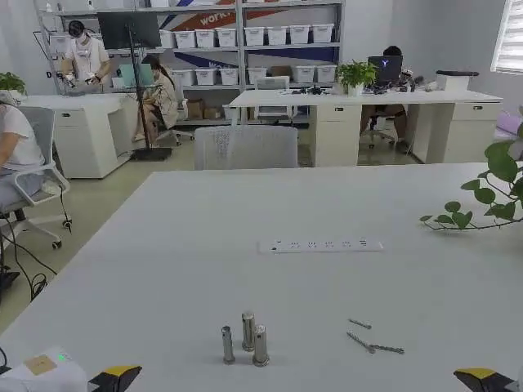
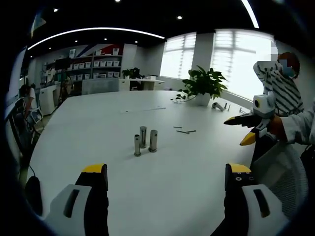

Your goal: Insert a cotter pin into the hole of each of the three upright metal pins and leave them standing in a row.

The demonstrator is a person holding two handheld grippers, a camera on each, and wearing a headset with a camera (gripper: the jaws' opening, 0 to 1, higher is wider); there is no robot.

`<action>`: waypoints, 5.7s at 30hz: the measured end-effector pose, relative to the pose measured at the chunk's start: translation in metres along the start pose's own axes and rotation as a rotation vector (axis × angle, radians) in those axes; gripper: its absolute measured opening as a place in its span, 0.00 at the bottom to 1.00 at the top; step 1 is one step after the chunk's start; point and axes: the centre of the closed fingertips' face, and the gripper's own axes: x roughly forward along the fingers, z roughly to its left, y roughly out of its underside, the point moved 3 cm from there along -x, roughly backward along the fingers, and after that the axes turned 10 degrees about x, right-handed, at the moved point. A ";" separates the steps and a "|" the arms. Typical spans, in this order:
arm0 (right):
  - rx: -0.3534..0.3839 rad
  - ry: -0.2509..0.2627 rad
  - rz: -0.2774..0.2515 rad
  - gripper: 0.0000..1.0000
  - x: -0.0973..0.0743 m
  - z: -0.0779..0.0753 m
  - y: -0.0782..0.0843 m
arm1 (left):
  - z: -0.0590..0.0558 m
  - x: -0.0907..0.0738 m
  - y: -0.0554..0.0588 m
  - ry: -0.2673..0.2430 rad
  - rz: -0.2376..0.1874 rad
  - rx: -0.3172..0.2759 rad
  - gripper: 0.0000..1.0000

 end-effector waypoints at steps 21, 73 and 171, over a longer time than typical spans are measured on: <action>0.001 0.001 -0.001 0.96 0.000 -0.001 0.000 | 0.000 0.000 -0.001 -0.008 -0.003 -0.002 0.99; 0.017 0.006 0.016 0.96 0.006 -0.009 0.007 | 0.012 0.026 -0.003 -0.003 0.013 -0.006 0.96; 0.050 0.055 0.079 0.95 0.015 -0.027 0.008 | 0.067 0.154 0.026 -0.109 0.037 0.040 0.06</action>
